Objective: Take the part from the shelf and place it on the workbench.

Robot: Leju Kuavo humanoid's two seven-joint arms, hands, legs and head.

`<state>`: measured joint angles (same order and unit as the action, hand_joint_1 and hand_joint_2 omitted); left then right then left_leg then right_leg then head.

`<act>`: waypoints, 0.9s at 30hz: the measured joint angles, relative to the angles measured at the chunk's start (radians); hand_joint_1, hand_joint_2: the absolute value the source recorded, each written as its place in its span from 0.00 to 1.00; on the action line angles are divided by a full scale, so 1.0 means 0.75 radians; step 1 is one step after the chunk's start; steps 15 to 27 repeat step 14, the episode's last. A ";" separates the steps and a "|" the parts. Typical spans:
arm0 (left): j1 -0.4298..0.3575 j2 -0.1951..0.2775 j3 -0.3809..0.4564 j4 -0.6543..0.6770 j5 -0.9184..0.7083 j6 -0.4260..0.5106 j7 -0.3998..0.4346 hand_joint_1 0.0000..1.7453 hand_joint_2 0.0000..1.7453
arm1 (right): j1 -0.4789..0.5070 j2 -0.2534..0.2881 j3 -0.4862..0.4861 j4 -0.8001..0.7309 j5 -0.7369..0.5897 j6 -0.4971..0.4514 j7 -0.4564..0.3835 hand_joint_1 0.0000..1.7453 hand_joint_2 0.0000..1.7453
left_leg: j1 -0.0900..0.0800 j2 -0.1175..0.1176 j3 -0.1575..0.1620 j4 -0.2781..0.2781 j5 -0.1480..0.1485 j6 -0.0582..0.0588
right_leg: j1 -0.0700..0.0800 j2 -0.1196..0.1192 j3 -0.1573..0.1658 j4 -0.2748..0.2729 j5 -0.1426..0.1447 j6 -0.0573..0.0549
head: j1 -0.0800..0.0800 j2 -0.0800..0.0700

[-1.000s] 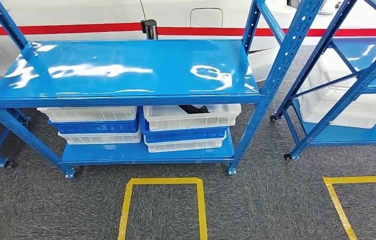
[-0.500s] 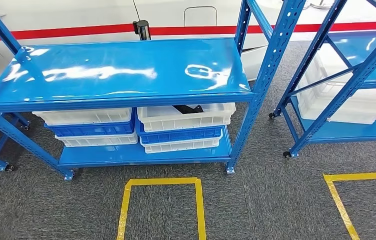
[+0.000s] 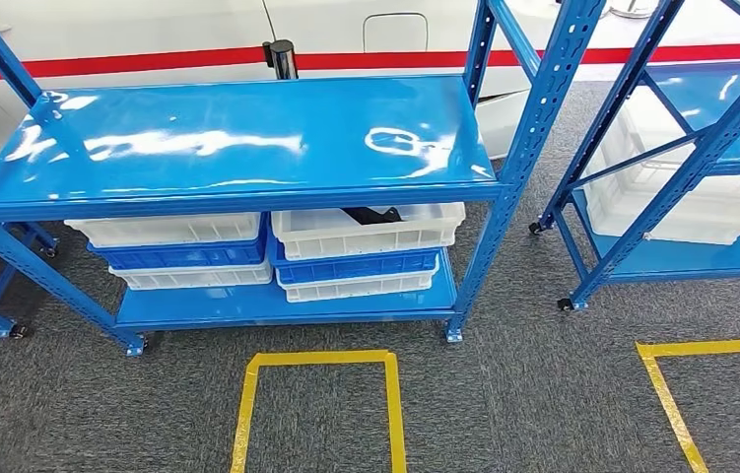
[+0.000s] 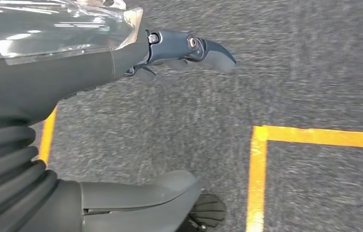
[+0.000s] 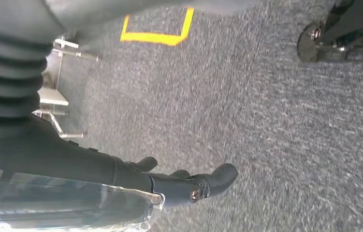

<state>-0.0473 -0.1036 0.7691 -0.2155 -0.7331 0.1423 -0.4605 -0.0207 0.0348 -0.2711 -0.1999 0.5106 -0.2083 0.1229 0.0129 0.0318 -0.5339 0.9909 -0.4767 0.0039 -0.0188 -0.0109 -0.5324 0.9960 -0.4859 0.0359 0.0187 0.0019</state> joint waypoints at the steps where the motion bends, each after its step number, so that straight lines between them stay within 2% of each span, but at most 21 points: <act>1: 0.006 0.003 -0.022 -0.004 0.025 -0.004 0.015 0.00 0.25 | 0.005 0.000 0.008 -0.004 -0.017 0.007 -0.004 0.00 0.50 | -0.001 0.000 0.000 0.000 0.000 0.000 | -0.001 0.000 0.000 0.000 0.000 0.000 | 0.000 0.000; 2: 0.011 0.006 -0.044 -0.008 0.048 -0.008 0.030 0.00 0.00 | 0.010 -0.001 0.015 -0.008 -0.034 0.013 -0.008 0.00 0.25 | -0.001 0.000 0.000 0.000 0.000 0.000 | -0.001 0.000 0.000 0.000 0.000 0.000 | 0.000 0.000; 3: 0.017 0.010 -0.067 -0.013 0.073 -0.013 0.045 0.00 0.00 | 0.015 -0.002 0.023 -0.012 -0.050 0.020 -0.011 0.00 0.00 | -0.001 0.000 -0.001 0.000 -0.001 0.000 | -0.001 0.000 0.000 0.000 0.000 0.000 | 0.000 0.000; 14: 0.082 0.045 -0.323 -0.069 0.335 -0.064 0.208 0.00 0.00 | 0.071 -0.011 0.110 -0.068 -0.232 0.093 -0.054 0.00 0.00 | -0.002 0.000 -0.001 0.000 -0.002 0.001 | -0.003 0.000 0.000 0.000 0.000 0.000 | 0.000 0.000; 27: 0.082 0.045 -0.323 -0.069 0.335 -0.064 0.208 0.00 0.00 | 0.071 -0.011 0.110 -0.068 -0.232 0.093 -0.054 0.00 0.00 | -0.002 0.000 -0.001 0.000 -0.002 0.001 | -0.003 0.000 0.000 0.000 0.000 0.000 | 0.000 0.000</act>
